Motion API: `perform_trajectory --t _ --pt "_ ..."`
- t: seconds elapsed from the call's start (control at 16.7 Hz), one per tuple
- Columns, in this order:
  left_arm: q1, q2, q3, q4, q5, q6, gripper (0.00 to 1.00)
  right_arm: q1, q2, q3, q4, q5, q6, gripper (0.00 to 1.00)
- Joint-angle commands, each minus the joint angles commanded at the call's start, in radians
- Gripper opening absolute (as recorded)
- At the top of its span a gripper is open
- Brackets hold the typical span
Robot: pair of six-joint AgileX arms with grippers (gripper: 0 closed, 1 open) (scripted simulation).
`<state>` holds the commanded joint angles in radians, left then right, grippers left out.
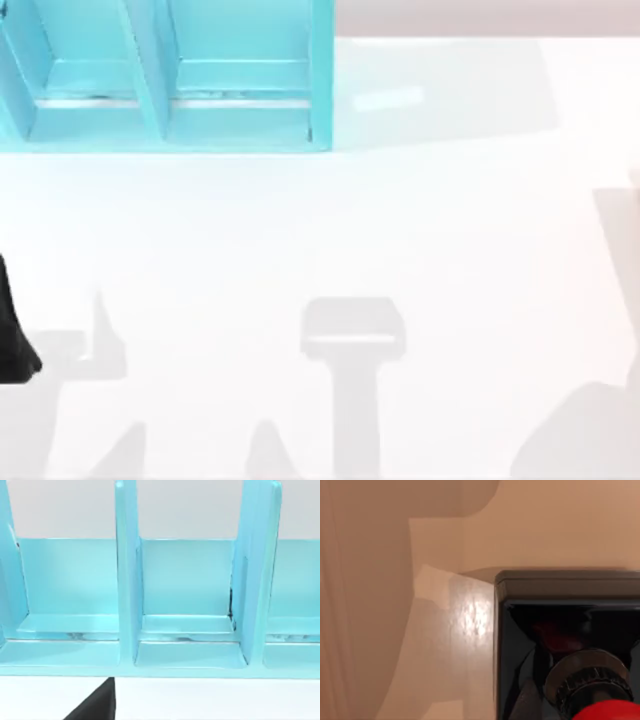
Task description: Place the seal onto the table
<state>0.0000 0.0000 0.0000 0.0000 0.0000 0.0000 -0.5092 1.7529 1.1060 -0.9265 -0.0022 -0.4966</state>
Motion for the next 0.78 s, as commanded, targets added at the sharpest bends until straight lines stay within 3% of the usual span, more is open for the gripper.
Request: perform_trajectory --t 0.6,0.78 --pt "0.0 0.0 0.0 0.0 0.0 0.0 1.0 0.002 -0.002 0.003 -0.003 0.0 0.003 0.0" --pt "0.0 0.0 0.0 0.0 0.0 0.0 1.0 0.07 -0.022 0.065 -0.074 0.001 0.068 0.0"
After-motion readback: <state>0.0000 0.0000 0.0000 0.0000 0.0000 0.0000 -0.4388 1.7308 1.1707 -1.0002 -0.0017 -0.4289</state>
